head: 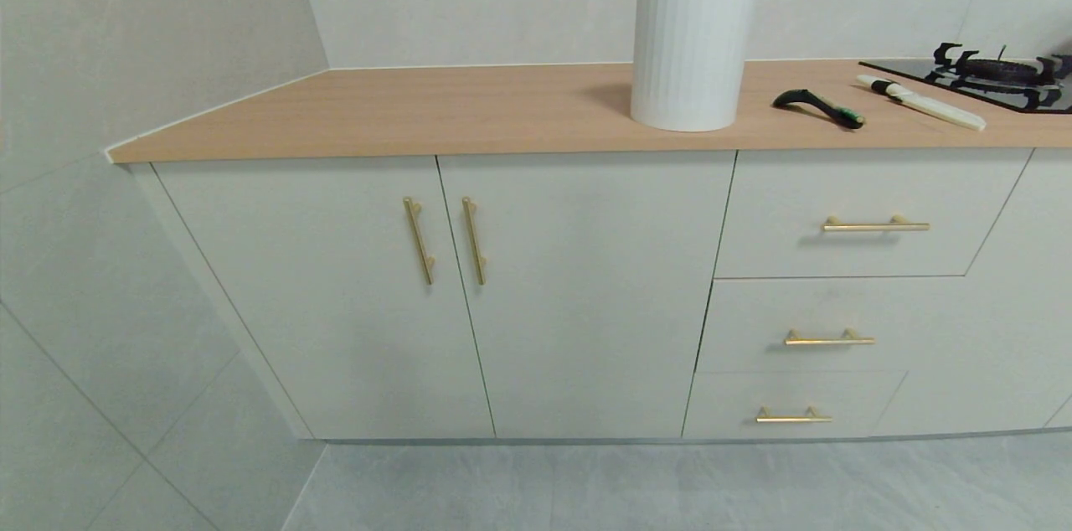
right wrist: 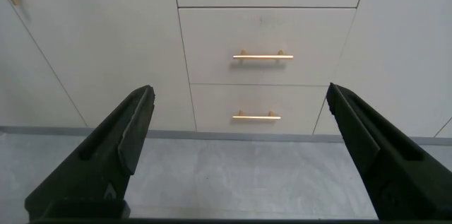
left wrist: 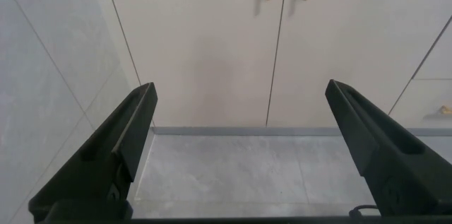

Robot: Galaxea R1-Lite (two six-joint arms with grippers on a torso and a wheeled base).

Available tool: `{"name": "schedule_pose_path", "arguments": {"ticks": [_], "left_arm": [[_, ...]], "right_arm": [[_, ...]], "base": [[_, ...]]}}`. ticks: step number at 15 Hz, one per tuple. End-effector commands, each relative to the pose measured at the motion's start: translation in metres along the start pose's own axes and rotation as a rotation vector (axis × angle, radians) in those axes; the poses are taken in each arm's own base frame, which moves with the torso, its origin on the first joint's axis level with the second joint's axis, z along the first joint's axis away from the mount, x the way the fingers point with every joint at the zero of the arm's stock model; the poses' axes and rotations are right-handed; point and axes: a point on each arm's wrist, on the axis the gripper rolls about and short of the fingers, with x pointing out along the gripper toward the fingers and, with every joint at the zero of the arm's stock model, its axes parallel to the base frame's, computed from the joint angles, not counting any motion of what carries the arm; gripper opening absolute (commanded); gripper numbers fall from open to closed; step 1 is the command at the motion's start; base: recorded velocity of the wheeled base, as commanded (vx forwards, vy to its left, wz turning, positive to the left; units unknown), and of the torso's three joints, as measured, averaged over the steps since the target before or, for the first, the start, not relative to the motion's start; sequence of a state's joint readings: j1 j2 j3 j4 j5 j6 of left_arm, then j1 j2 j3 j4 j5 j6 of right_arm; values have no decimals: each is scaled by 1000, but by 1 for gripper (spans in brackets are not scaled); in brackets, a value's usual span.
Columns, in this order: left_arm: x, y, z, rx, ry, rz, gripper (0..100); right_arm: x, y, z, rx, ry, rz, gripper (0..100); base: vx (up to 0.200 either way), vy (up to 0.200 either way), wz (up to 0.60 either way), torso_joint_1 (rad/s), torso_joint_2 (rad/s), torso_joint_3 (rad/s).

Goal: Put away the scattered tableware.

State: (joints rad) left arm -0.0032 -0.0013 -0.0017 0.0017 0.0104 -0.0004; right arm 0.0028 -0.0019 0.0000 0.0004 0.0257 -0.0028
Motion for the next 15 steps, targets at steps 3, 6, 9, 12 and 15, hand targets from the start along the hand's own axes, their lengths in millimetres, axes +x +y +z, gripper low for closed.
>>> {"name": "schedule_pose_path", "arguments": {"ticks": [3,6,9,12,15], "left_arm": [[0,0,0,-1,1,0,100],[0,0,0,-3,1,0,100],[0,0,0,-3,1,0,100],[0,0,0,-3,0,0,100],[0,0,0,-1,1,0,100]], "right_arm": [[0,0,0,0,3,1,100],[0,0,0,-2,3,1,100],[0,0,0,0,3,1,100],[0,0,0,0,3,1,100],[0,0,0,0,3,1,100]], "base": [[0,-67,0,1,4,2],[0,-133,0,0,3,-2],[0,0,0,0,0,0],[0,0,0,0,0,0],[0,0,0,0,0,0]]}}
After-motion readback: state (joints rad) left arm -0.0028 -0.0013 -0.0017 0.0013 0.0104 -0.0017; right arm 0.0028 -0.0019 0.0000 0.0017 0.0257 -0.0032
